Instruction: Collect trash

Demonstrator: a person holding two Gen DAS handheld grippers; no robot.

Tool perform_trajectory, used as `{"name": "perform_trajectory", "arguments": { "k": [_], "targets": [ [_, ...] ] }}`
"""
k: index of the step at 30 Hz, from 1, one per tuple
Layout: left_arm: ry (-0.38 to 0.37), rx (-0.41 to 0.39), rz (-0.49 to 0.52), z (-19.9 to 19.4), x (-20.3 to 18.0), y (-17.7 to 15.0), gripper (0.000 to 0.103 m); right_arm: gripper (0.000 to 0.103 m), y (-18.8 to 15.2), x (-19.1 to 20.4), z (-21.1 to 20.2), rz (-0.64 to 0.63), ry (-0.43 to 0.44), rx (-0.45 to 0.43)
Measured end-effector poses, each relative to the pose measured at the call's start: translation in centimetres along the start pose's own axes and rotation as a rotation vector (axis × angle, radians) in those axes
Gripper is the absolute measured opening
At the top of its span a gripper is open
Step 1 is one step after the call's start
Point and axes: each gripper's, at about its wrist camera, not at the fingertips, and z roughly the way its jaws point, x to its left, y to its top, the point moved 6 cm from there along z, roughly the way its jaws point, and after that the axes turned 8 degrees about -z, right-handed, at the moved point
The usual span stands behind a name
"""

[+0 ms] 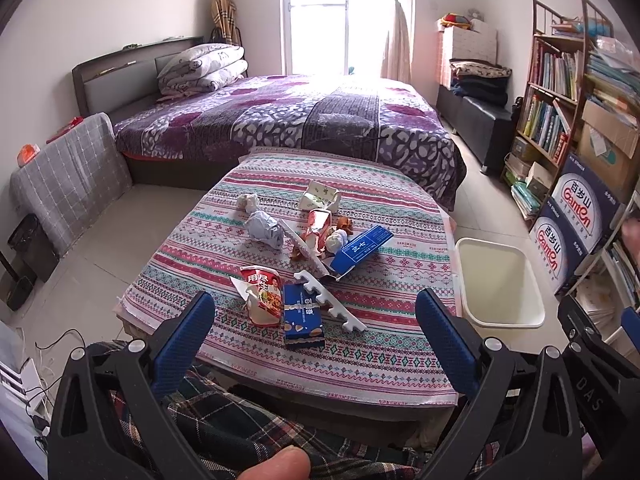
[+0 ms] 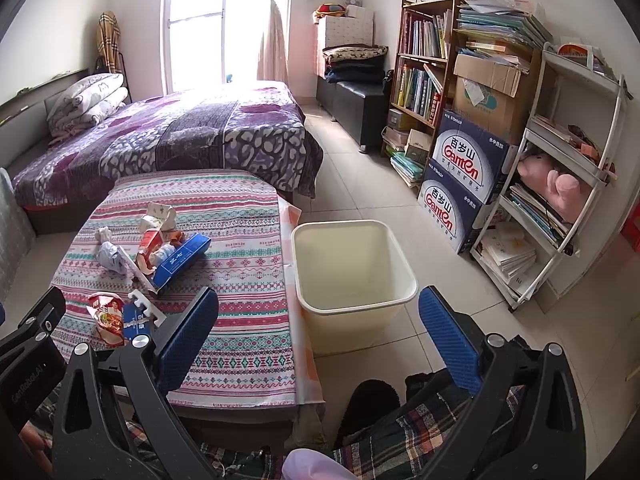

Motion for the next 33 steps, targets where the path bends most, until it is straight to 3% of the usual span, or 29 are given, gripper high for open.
{"name": "perform_trajectory", "arguments": {
  "k": [33],
  "targets": [
    [0.008, 0.014, -0.013, 0.30, 0.26, -0.24, 0.097, 0.096, -0.19, 0.00, -0.15, 0.000, -0.001, 0.005]
  ]
}}
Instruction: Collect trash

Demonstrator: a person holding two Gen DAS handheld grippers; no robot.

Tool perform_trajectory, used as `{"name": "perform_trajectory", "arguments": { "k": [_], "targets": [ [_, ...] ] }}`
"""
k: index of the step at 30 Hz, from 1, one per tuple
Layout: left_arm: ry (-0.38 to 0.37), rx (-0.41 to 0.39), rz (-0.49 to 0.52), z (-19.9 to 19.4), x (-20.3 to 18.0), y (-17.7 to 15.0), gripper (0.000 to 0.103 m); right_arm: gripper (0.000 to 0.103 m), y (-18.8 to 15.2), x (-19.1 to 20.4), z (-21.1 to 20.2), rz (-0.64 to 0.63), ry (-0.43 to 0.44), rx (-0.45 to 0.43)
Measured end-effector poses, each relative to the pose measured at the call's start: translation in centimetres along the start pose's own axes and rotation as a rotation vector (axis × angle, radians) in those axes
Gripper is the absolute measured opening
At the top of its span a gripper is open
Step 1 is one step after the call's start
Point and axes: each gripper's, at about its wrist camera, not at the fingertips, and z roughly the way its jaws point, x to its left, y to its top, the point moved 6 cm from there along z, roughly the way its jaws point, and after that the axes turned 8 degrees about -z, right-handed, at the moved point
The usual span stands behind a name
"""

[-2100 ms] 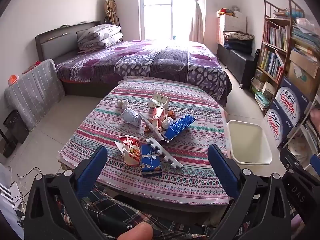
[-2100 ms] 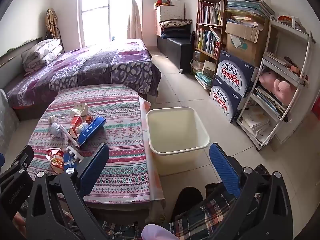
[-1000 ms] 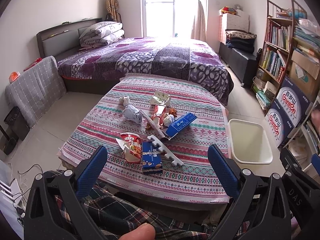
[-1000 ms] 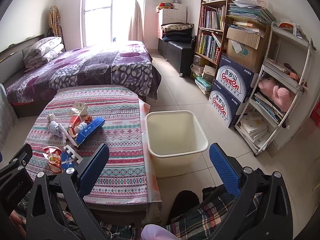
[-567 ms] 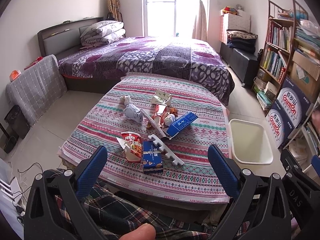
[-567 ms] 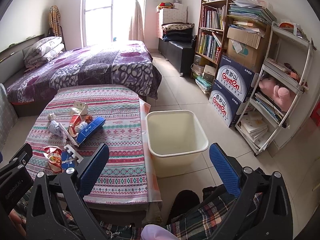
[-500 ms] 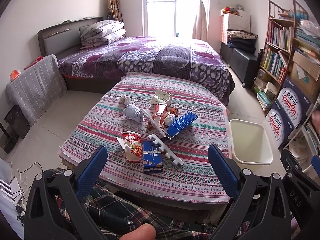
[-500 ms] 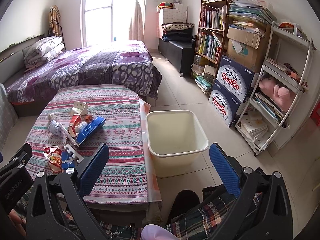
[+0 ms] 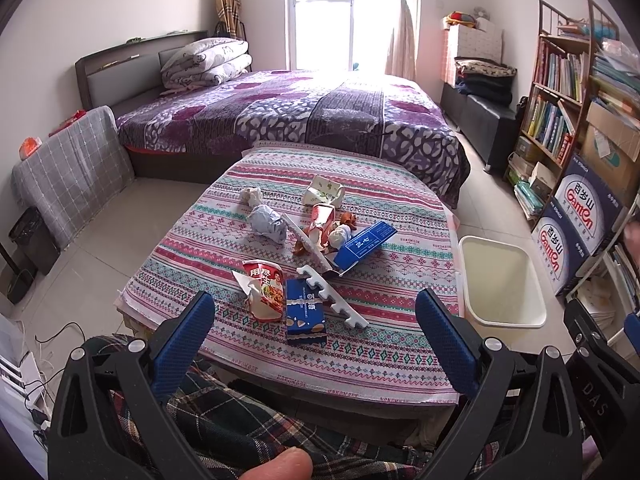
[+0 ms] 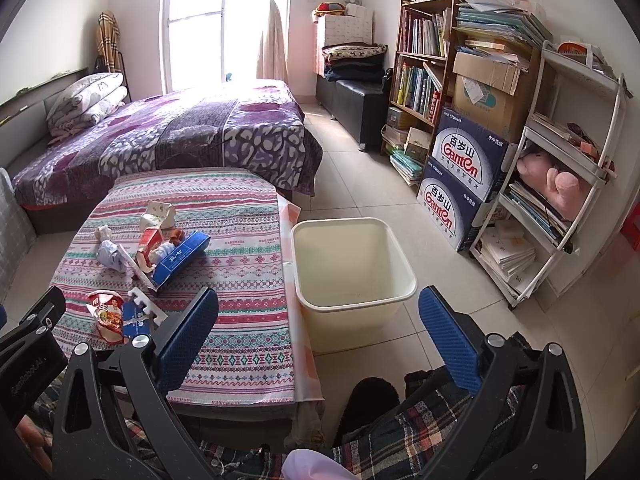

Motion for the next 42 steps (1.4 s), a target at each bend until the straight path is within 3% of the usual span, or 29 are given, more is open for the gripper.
{"name": "perform_trajectory", "arguments": {
  "k": [34, 37, 42],
  "targets": [
    [0.015, 0.024, 0.000, 0.9, 0.3, 0.0, 0.097, 0.096, 0.0, 0.4, 0.6, -0.006, 0.011, 0.019],
    [0.019, 0.041, -0.018, 2.1, 0.9, 1.4, 0.097, 0.096, 0.6, 0.7, 1.4, -0.003, 0.042, 0.038],
    [0.015, 0.000, -0.076, 3.3, 2.6, 7.2, 0.097, 0.096, 3.2, 1.8, 4.4, 0.048, 0.226, 0.166]
  ]
}}
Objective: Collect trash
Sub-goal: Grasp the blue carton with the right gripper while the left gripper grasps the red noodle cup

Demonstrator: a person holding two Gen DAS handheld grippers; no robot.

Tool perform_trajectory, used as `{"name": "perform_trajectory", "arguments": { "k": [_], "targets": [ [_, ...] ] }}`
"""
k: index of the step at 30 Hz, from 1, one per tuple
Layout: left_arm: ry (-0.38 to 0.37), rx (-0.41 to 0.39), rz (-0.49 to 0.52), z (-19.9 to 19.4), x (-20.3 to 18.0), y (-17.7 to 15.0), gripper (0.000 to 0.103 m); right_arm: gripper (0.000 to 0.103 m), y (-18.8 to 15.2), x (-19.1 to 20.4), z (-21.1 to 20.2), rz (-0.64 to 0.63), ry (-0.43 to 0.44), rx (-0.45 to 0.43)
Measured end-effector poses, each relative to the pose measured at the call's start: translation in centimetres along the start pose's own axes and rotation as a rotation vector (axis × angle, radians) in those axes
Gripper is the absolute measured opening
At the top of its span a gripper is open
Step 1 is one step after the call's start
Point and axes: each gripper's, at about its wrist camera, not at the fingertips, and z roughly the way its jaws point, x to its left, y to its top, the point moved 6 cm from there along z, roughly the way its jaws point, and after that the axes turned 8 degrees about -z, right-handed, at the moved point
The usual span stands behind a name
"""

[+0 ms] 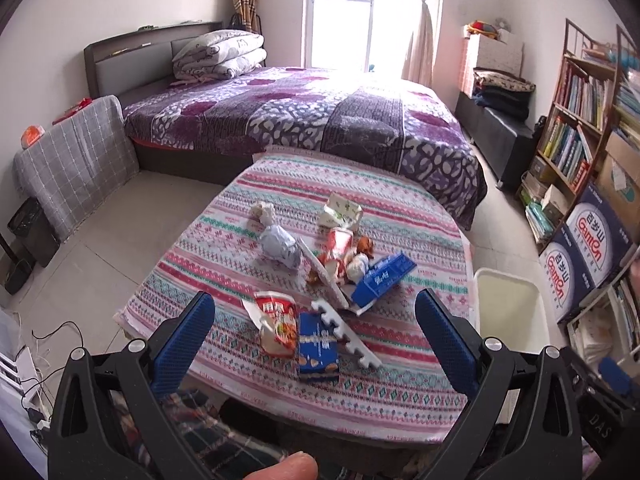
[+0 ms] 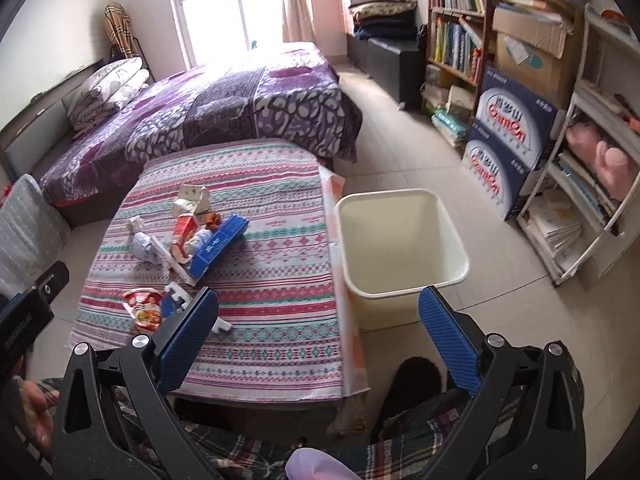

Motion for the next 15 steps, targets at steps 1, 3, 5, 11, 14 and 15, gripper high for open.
{"name": "perform_trajectory", "arguments": {
  "k": [1, 3, 5, 11, 14, 15],
  "targets": [
    [-0.001, -0.011, 0.004, 0.5, 0.0, 1.6, 0.097, 0.096, 0.9, 0.3, 0.6, 0.007, 0.034, 0.021],
    [-0.026, 0.014, 0.041, 2.3, -0.3, 3.9, 0.097, 0.096, 2.6, 0.9, 1.8, 0.017, 0.083, 0.060],
    [-0.171, 0.158, 0.089, 6.0, -1.4, 4.6, 0.097, 0.096, 4.2, 1.4, 3.6, 0.040, 0.130, 0.109],
    [0.036, 0.506, 0.105, 18.3, 2.1, 0.3, 0.097, 0.096, 5.1, 3.3, 11.5, 0.165, 0.258, 0.333],
    [0.106, 0.692, 0.006, 22.5, 5.8, -3.6, 0.097, 0.096, 4.2, 4.1, 15.5, 0.184, 0.247, 0.419],
    [0.100, 0.746, -0.050, 23.2, 6.9, -4.7, 0.097, 0.096, 3.7, 4.4, 16.5, 0.193, 0.245, 0.437]
  ]
}}
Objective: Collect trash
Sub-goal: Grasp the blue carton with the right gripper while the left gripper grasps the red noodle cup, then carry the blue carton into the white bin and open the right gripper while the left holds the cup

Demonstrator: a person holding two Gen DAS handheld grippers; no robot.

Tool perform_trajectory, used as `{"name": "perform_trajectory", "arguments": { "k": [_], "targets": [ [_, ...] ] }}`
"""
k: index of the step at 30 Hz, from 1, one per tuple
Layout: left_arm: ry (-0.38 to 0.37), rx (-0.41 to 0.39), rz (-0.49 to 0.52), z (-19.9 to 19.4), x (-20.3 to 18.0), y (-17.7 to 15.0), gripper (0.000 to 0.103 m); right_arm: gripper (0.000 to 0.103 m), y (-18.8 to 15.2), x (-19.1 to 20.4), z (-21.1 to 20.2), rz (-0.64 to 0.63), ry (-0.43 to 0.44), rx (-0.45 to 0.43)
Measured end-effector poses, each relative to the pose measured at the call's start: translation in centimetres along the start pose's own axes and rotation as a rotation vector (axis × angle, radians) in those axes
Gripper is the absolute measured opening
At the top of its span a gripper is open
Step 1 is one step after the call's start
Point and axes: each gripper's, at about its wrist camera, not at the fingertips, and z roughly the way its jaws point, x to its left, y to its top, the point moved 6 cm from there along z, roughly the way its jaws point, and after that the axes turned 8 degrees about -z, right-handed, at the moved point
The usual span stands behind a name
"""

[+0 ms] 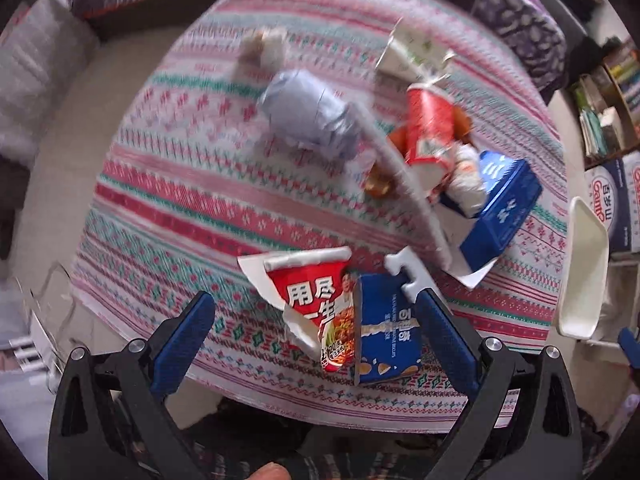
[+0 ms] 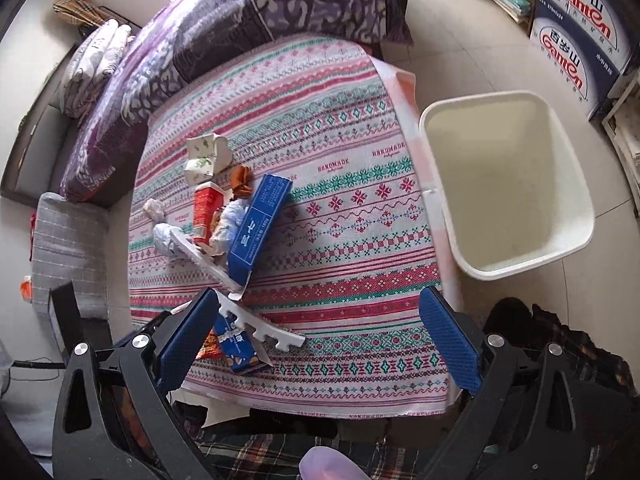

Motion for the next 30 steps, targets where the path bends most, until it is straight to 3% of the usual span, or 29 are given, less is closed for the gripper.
{"name": "perform_trajectory", "arguments": {
  "k": [2, 5, 7, 8, 10, 11, 12, 17, 19, 23, 25, 26, 30],
  "targets": [
    [-0.027, 0.052, -0.056, 1.9, 0.9, -0.2, 0.097, 0.096, 0.5, 0.1, 2.4, 0.032, 0.016, 0.026],
    [0.013, 0.048, -0.079, 3.5, 2.0, -0.1, 0.096, 0.096, 1.6, 0.1, 5.7, 0.114, 0.089, 0.036],
    [0.002, 0.073, -0.115, 4.9, 2.7, -0.1, 0.083, 0.096, 2.0, 0.2, 8.0, 0.170, 0.129, 0.050],
    [-0.029, 0.098, -0.138, 5.7, 2.9, -0.1, 0.080, 0.096, 1.9, 0.4, 9.3, 0.198, 0.131, 0.080],
    [-0.077, 0.140, -0.168, 6.6, 3.3, -0.3, 0.064, 0.095, 1.9, 1.0, 11.3, 0.241, 0.149, 0.135],
    [-0.081, 0.129, -0.163, 6.5, 3.4, -0.2, 0.063, 0.094, 2.1, 1.4, 11.9, 0.258, 0.150, 0.142],
    [-0.102, 0.106, -0.156, 6.1, 3.4, 0.0, 0.053, 0.094, 2.3, 1.7, 12.4, 0.269, 0.143, 0.134],
    [-0.172, 0.000, -0.147, 3.2, 3.8, 1.4, 0.053, 0.091, 3.9, 3.3, 13.9, 0.300, 0.136, 0.089],
    [-0.175, -0.043, -0.134, 1.9, 4.0, 1.9, 0.053, 0.085, 4.2, 3.5, 15.0, 0.305, 0.128, 0.095],
    [-0.166, -0.105, -0.112, 0.6, 4.5, 2.7, 0.053, 0.062, 4.7, 4.1, 17.1, 0.309, 0.134, 0.127],
    [-0.168, -0.112, -0.105, 0.0, 4.6, 2.8, 0.053, 0.047, 5.1, 4.4, 17.3, 0.298, 0.132, 0.114],
    [-0.169, -0.119, -0.102, -0.3, 4.8, 2.8, 0.053, 0.033, 5.3, 4.7, 17.4, 0.287, 0.143, 0.114],
    [-0.175, -0.172, -0.109, -0.3, 4.4, 3.2, 0.053, 0.029, 5.6, 5.3, 17.2, 0.259, 0.153, 0.113]
  ]
}}
